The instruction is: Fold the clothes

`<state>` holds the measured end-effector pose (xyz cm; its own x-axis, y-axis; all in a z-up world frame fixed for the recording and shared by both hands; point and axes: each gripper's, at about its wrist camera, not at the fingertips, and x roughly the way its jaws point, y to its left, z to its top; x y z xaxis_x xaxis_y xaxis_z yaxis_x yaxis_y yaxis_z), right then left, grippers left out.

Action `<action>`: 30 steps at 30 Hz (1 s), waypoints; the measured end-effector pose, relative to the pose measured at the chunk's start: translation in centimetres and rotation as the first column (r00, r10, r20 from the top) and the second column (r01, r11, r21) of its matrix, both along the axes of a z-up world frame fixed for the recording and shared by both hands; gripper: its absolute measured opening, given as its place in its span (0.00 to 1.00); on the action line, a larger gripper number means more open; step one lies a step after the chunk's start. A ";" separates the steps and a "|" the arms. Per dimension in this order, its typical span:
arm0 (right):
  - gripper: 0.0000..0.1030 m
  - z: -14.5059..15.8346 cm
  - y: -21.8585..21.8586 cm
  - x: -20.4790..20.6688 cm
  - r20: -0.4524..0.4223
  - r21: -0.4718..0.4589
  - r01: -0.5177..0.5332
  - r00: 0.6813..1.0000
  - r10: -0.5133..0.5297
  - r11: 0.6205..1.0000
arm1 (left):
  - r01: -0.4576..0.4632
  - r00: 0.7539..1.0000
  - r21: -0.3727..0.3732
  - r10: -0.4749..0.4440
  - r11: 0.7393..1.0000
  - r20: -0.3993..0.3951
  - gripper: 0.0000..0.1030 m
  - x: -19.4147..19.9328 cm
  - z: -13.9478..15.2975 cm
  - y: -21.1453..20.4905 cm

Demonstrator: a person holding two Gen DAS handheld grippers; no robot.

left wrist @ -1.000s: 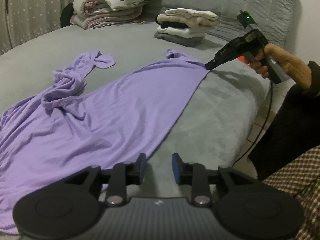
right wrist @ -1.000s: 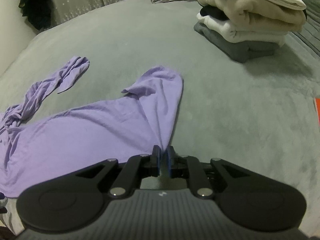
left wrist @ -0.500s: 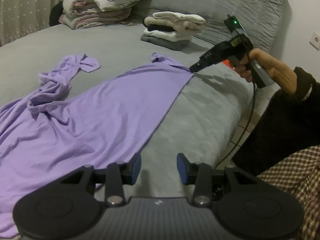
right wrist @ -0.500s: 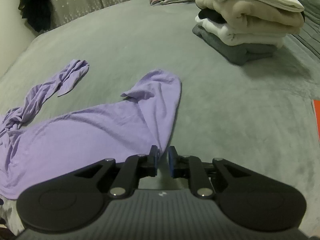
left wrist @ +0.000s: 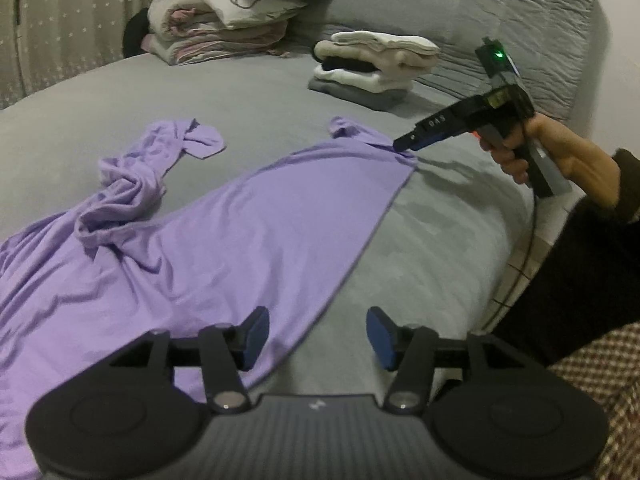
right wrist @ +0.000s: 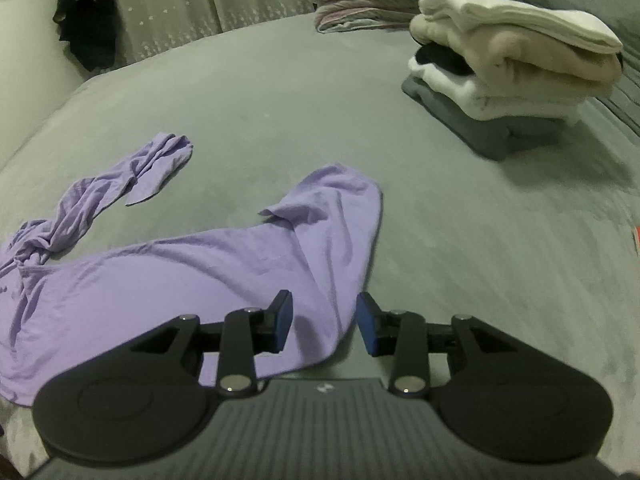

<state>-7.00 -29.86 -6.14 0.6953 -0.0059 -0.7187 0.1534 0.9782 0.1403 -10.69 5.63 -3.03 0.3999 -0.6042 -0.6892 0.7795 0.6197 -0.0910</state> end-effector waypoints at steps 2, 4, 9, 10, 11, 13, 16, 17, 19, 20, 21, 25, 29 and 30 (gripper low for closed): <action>0.38 -0.1 0.4 0.3 0.013 -0.018 -0.011 1.000 0.011 1.000 | -0.010 1.000 0.010 0.010 1.000 0.003 0.53 0.5 0.0 -0.8; 0.38 -0.2 0.6 0.6 0.033 -0.038 -0.014 0.999 0.015 0.999 | -0.017 1.000 0.015 0.017 1.000 0.001 0.53 1.1 -0.1 -1.8; 0.38 -0.5 1.0 2.1 0.064 -0.064 -0.020 0.998 0.024 0.998 | -0.037 0.999 0.004 0.037 0.999 -0.013 0.53 2.5 -0.4 -4.1; 0.38 -0.5 1.1 2.4 0.066 -0.071 -0.023 0.997 0.028 0.997 | -0.043 0.999 0.000 0.043 0.999 -0.018 0.53 2.8 -0.5 -4.6; 0.38 -0.5 1.2 2.8 0.067 -0.080 -0.029 0.997 0.034 0.996 | -0.049 0.999 -0.002 0.049 0.999 -0.023 0.53 3.1 -0.6 -5.1; 0.38 -0.7 1.7 3.4 0.074 -0.105 -0.043 0.996 0.051 0.993 | -0.063 0.997 0.003 0.064 0.998 -0.031 0.53 3.7 -1.0 -6.0; 0.38 -1.1 2.2 4.4 0.070 -0.149 -0.053 0.995 0.064 0.987 | -0.073 0.996 0.008 0.074 0.997 -0.050 0.53 4.6 -1.5 -7.2; 0.38 -1.3 2.3 4.7 0.069 -0.165 -0.051 0.996 0.063 0.985 | -0.075 0.996 0.010 0.075 0.997 -0.056 0.53 4.9 -1.7 -7.5; 0.38 -1.7 2.5 5.3 0.064 -0.206 -0.045 0.996 0.059 0.978 | -0.080 0.995 0.016 0.081 0.997 -0.064 0.53 5.4 -2.0 -8.1; 0.38 -1.9 2.6 5.6 0.062 -0.224 -0.045 0.996 0.060 0.974 | -0.082 0.994 0.018 0.083 0.996 -0.066 0.53 5.5 -2.2 -8.3; 0.38 -2.1 2.5 5.9 0.062 -0.235 -0.047 0.996 0.063 0.971 | -0.083 0.994 0.019 0.084 0.996 -0.068 0.53 5.7 -2.3 -8.5; 0.26 -2.6 2.5 6.4 0.089 -0.274 -0.045 0.993 0.072 0.961 | -0.086 0.994 0.023 0.087 0.996 -0.068 0.53 6.1 -2.5 -9.1; 0.05 -2.7 1.8 6.3 0.133 -0.280 -0.011 0.990 0.050 0.960 | -0.084 0.994 0.021 0.085 0.996 -0.065 0.53 6.4 -2.5 -9.7; 0.05 -2.6 1.4 6.1 0.146 -0.271 0.002 0.989 0.039 0.963 | -0.083 0.994 0.020 0.084 0.996 -0.064 0.53 6.4 -2.4 -9.9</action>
<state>-0.90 -28.48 -8.75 0.7956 -0.1714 -0.5811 0.1325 0.9852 -0.1091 -4.30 -4.25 -5.47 0.4025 -0.5587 -0.7251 0.7180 0.6841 -0.1286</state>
